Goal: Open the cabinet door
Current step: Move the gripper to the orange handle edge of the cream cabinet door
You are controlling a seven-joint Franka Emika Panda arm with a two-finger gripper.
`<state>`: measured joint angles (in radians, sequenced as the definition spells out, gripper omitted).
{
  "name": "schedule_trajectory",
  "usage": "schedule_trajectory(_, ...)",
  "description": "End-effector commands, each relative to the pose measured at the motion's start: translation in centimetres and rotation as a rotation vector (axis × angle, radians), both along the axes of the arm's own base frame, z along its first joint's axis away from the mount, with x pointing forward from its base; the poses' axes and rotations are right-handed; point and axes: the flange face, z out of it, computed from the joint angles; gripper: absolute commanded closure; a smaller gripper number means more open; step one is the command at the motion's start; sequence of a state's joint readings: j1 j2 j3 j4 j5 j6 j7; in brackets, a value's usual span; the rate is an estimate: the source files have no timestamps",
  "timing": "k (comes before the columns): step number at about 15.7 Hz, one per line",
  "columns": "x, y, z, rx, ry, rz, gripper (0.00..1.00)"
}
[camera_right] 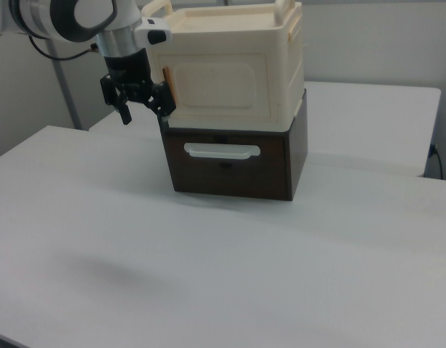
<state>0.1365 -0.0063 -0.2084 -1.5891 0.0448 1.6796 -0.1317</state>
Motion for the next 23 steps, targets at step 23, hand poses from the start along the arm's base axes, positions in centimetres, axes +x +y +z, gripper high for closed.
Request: schedule_trajectory(23,3.4,2.5,-0.1,-0.051,-0.207,0.109,0.18)
